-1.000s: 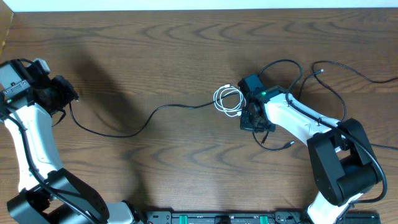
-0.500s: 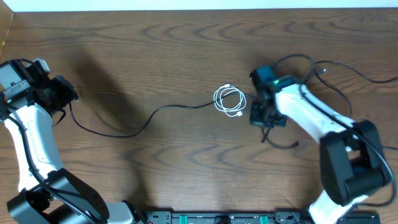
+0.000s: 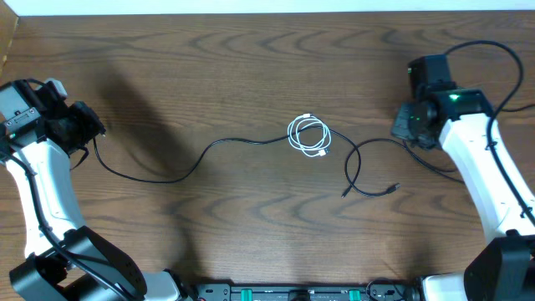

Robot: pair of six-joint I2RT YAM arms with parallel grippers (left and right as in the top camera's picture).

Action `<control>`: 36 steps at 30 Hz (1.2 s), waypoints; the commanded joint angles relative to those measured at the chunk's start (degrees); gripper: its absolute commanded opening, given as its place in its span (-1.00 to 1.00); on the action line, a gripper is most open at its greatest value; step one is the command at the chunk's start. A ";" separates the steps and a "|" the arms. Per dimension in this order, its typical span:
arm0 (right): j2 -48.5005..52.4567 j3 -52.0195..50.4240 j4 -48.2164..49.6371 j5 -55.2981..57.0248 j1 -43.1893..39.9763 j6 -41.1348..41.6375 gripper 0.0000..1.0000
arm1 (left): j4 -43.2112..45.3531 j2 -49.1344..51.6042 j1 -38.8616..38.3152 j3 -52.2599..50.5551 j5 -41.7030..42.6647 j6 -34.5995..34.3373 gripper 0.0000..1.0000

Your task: Untangle cables

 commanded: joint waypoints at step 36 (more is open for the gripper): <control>16.59 -6.47 21.77 -23.89 7.76 -10.47 -0.50 | 0.00 -0.39 -0.13 0.37 0.33 0.50 -0.85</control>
